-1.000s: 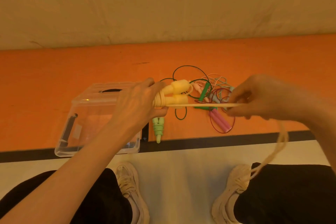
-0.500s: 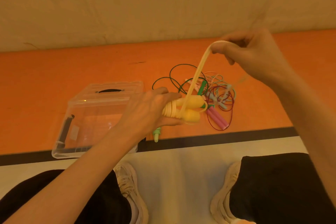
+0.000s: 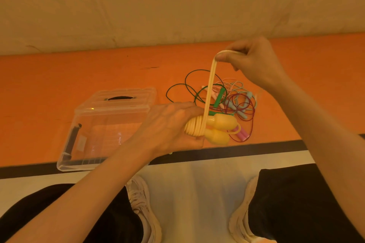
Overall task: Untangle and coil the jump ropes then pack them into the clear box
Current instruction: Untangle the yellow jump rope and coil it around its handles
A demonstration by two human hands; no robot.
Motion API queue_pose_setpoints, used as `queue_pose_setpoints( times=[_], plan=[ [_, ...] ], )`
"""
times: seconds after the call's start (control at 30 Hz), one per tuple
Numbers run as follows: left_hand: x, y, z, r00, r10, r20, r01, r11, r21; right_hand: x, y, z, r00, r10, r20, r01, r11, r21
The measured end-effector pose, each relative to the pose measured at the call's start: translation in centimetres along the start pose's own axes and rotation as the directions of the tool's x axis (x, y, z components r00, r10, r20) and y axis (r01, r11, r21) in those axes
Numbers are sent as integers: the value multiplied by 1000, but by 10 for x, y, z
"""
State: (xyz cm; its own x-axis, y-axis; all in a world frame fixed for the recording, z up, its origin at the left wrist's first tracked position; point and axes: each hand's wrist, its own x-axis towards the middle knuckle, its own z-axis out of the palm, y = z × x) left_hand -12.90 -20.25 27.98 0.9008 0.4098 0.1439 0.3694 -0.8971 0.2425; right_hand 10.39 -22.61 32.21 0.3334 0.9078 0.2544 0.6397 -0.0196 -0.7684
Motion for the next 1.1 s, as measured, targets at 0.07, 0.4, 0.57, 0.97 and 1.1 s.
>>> queue_pose_setpoints(
  times=[0.07,0.4,0.57,0.97,1.1],
  plan=[
    [0,1,-1,1000,-6,-24,5,1000,-25,0,3,-1,1000,20,12,-20,1000,8],
    [-6,6,-4,995,-48,-92,32,985,-167,-2,8,3,989,123,78,-125,992,21],
    [-5,3,-3,990,123,-73,-135,972,-193,-2,10,10,969,198,145,-201,980,4],
    [-10,-14,-17,979,-52,-196,-31,917,-399,0,27,-2,974,201,99,-217,959,185],
    [-11,-16,-22,965,-147,-218,17,863,-505,-7,31,-1,982,148,114,-162,979,125]
  ],
)
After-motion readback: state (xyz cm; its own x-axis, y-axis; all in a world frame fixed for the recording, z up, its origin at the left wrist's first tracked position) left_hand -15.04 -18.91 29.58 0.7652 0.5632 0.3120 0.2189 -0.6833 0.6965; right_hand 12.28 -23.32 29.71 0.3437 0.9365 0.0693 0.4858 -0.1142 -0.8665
